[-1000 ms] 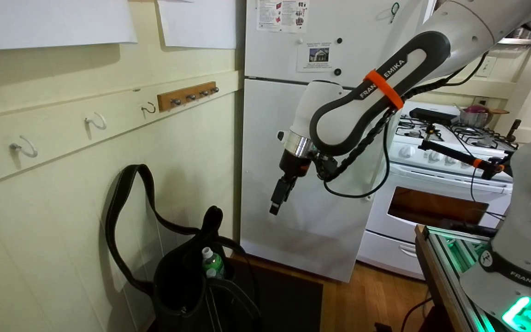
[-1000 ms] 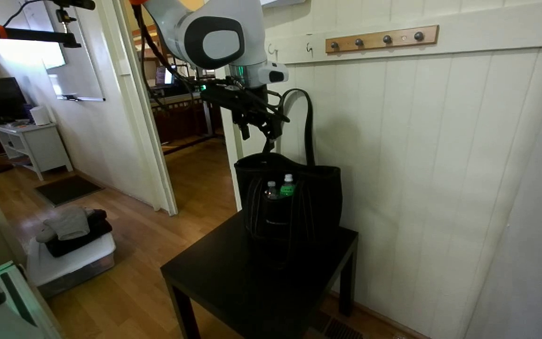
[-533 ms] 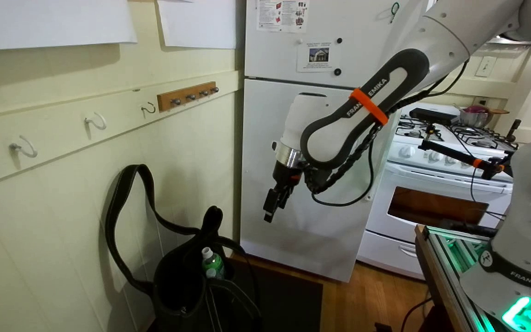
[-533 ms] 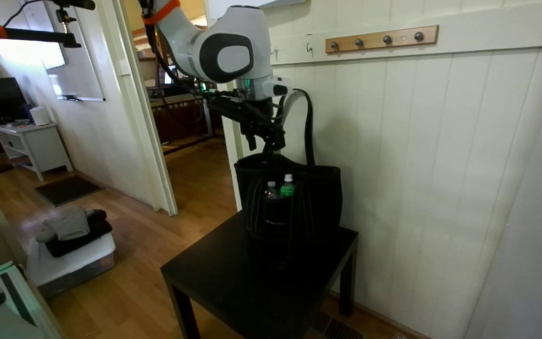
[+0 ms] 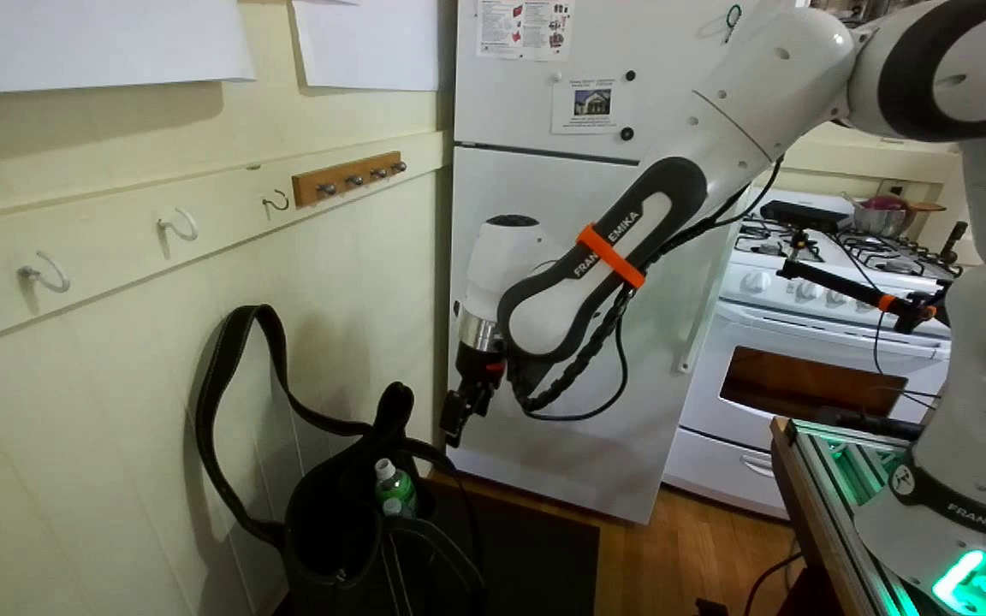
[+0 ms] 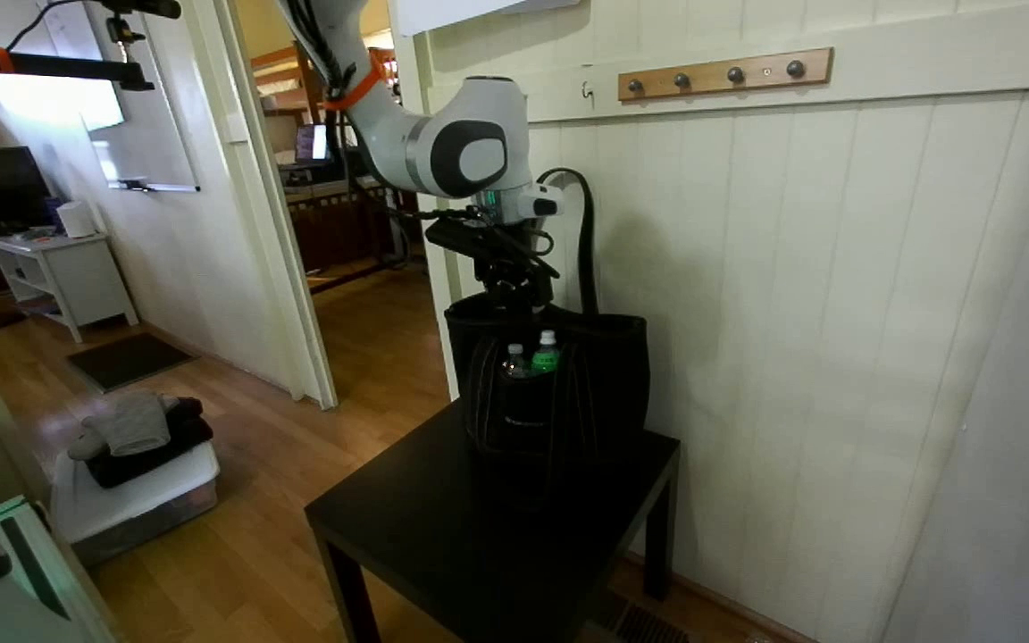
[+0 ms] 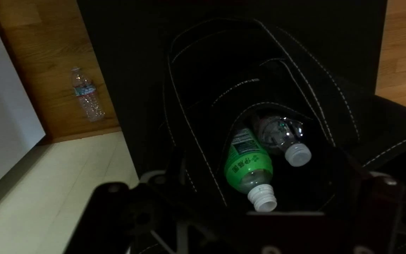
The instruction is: Move the bottles from the bag to the cabinet
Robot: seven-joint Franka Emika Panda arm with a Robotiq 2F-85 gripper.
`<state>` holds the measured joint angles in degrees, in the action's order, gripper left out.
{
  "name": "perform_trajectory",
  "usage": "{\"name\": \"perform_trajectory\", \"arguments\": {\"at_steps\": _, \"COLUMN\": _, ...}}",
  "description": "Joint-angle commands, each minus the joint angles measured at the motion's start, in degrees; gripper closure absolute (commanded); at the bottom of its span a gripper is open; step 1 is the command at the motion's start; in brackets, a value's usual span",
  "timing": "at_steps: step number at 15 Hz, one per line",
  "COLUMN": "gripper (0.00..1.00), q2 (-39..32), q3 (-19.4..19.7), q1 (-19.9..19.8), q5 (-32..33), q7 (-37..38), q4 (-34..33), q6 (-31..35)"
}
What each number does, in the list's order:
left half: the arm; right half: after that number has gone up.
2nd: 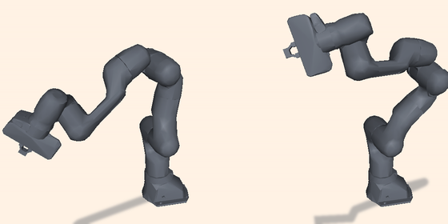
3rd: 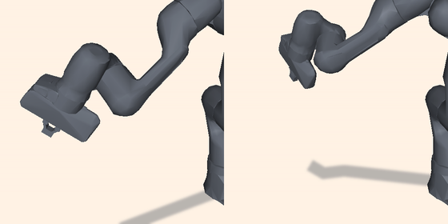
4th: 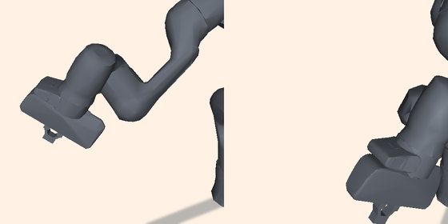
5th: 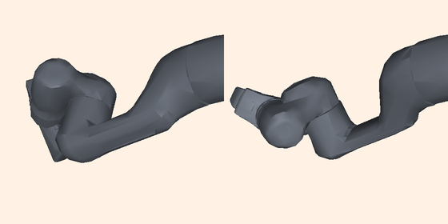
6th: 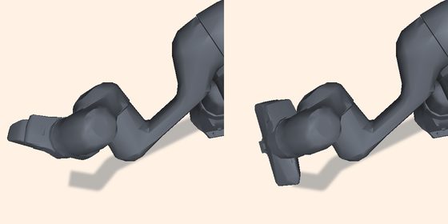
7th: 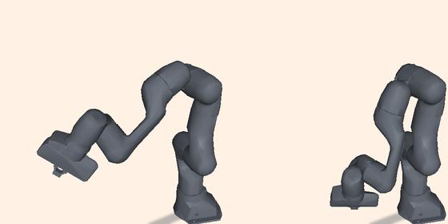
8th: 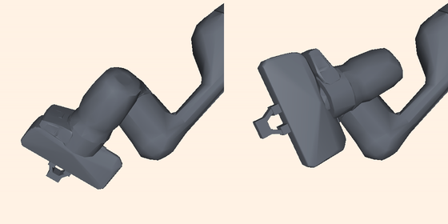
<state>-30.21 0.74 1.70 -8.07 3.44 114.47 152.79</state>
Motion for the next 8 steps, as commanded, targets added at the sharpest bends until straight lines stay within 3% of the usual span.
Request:
{"name": "perform_trajectory", "arguments": {"at_steps": 1, "gripper": 0.00, "q2": -7.50, "q3": -0.08, "q1": 1.39, "q5": 1.89, "q7": 2.87, "q4": -8.72, "q6": -3.01}}
{"name": "perform_trajectory", "arguments": {"at_steps": 8, "gripper": 0.00, "q2": -16.14, "q3": 0.47, "q1": 3.67, "q5": 3.02, "q7": 5.07, "q4": -17.98, "q6": -4.82}}
